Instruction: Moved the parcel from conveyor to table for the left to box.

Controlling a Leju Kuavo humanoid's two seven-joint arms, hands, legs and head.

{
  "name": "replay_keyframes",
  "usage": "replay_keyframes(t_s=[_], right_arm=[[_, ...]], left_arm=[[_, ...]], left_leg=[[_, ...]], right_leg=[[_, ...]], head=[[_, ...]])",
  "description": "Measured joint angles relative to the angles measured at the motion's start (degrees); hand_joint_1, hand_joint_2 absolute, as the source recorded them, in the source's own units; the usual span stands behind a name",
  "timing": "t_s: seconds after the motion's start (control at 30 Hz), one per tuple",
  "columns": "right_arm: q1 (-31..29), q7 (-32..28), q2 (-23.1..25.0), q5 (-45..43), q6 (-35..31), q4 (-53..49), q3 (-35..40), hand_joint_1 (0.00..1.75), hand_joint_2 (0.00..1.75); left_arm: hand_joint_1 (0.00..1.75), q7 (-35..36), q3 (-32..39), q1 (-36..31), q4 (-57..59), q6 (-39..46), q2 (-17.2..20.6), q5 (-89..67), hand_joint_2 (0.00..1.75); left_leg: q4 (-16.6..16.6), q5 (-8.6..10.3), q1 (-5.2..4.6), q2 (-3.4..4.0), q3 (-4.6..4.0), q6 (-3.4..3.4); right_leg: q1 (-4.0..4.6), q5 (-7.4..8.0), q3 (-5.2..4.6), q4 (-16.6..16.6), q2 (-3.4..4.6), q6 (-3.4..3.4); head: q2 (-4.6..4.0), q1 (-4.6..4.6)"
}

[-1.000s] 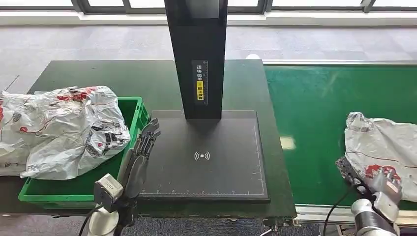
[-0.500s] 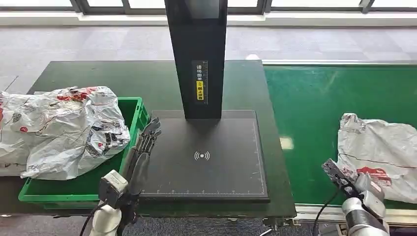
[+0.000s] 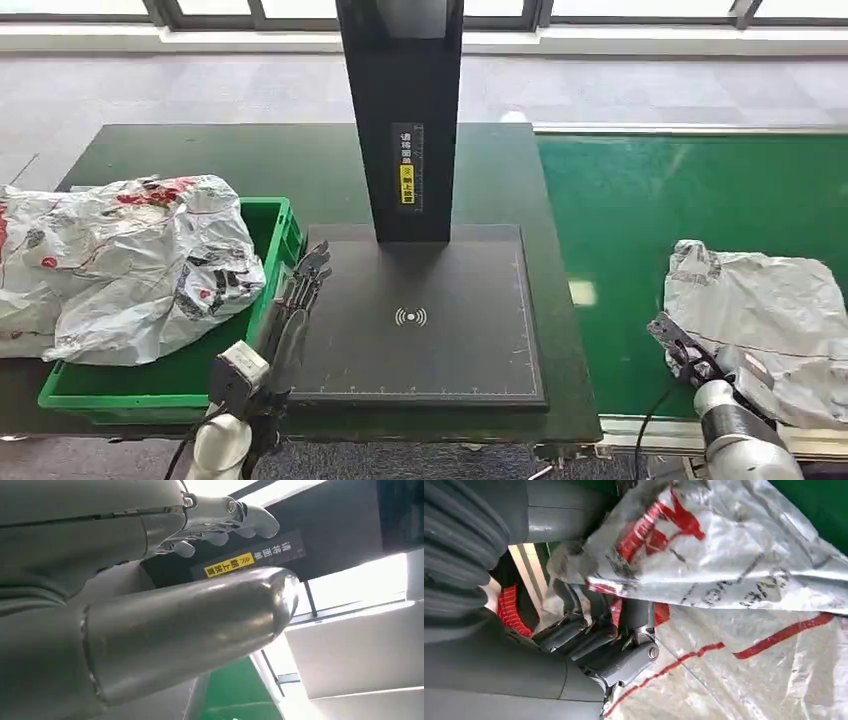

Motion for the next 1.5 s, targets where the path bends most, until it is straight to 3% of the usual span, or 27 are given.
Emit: replay_keyframes(t_s=[0.1, 0.27, 0.37, 0.43, 0.63, 0.87, 1.17, 1.37, 1.5], right_arm=[[0.02, -4.64, 0.74, -0.26, -6.8, 0.02, 0.02, 1.75, 1.75], [0.59, -19.64, 4.06, -7.71, -19.99, -1.78, 0.2, 1.75, 1.75], [4.21, -31.82, 7.86, -22.07, -18.82, -10.75, 2.66, 1.75, 1.75], [8.09, -34.66, 10.26, -29.26, -16.32, -19.1, 6.52, 1.75, 1.75], [17.78, -34.12, 14.38, -40.18, -12.6, -42.76, 23.05, 1.75, 1.75], [22.03, -35.14, 16.96, -43.34, -9.15, -56.39, 34.75, 1.75, 1.75], [23.26, -36.5, 17.59, -44.31, -8.03, -60.46, 37.49, 1.75, 1.75], [22.44, -39.78, 19.48, -53.91, 2.88, -60.37, 43.63, 1.75, 1.75], [19.85, -42.24, 21.7, -58.44, 5.71, -55.68, 49.08, 1.75, 1.75]], left_arm=[[0.0, 0.11, -0.13, 0.09, 0.11, 0.48, 0.04, 0.0, 0.0], [0.0, 0.26, -0.22, 0.75, -0.17, 0.74, 0.17, -0.04, 0.0], [0.0, -0.61, -0.22, 1.33, -0.2, 0.92, 0.44, -0.04, 0.0], [0.0, -1.09, -0.22, 1.4, -0.18, 0.94, 0.52, -0.04, 0.0], [0.0, -1.2, -0.2, 1.08, -0.13, 0.33, 0.52, -0.02, 0.0], [0.0, -1.05, -0.13, -0.37, 0.54, 0.09, 0.52, 0.13, 0.0], [0.0, -1.03, -0.04, -0.68, 0.81, 0.02, 0.52, 0.13, 0.0], [0.0, -0.79, 0.02, -2.94, 2.38, -1.05, 0.37, 0.57, 0.0], [0.0, -0.57, 0.02, -5.01, 4.39, -1.09, -0.18, 1.16, 0.0]], left_leg=[[-0.01, 0.0, 0.03, 0.01, -0.1, 0.0], [-0.01, 0.11, 0.02, -0.13, -0.18, 0.05], [-0.01, 0.11, 0.02, -0.24, -0.22, 0.05], [-0.01, 0.11, 0.02, -0.25, -0.26, 0.04], [-0.02, 0.08, 0.03, -0.1, -0.39, 0.01], [-0.02, 0.09, 0.02, -0.13, -0.4, 0.01], [-0.01, 0.1, 0.01, -0.16, -0.41, 0.03], [-0.02, 0.14, 0.03, -0.12, -0.43, -0.03], [-0.02, 0.2, 0.13, -0.13, -0.43, -0.1]], right_leg=[[-0.05, 0.0, -0.05, 0.04, 0.02, 0.0], [-0.08, 0.01, -0.17, 0.08, -0.06, -0.01], [-0.07, -0.01, -0.18, 0.11, -0.15, -0.02], [-0.07, -0.05, -0.22, 0.11, -0.15, -0.05], [-0.06, -0.09, -0.43, 0.13, -0.02, -0.07], [-0.07, -0.08, -0.41, 0.13, -0.07, -0.07], [-0.09, -0.05, -0.39, 0.12, -0.07, -0.06], [-0.01, -0.05, -0.43, 0.14, -0.04, -0.08], [0.02, -0.01, -0.43, 0.16, -0.04, -0.14]], head=[[0.0, 0.0], [0.0, -0.02], [0.0, 0.0], [0.0, 0.0], [0.0, 0.0], [0.0, -0.02], [0.0, -0.02], [0.0, 0.0], [0.0, 0.0]])
